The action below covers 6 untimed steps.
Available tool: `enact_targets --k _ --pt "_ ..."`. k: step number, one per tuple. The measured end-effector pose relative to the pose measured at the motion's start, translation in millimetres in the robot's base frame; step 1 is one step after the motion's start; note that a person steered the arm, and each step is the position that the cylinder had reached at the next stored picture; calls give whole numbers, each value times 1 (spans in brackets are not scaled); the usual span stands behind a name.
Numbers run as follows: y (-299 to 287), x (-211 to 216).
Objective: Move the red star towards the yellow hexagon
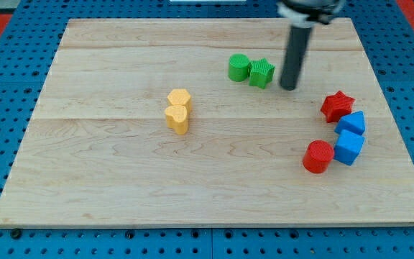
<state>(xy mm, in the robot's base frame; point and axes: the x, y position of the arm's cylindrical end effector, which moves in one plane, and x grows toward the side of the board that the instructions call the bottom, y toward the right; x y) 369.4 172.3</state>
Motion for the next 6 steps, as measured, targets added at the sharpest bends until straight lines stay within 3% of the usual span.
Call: enact_targets --k 1,2,3,4,5,6 --pt "74 10" --pt "97 43" --pt "76 64" --pt "-17 66" --pt "-57 64" --pt "-43 90"
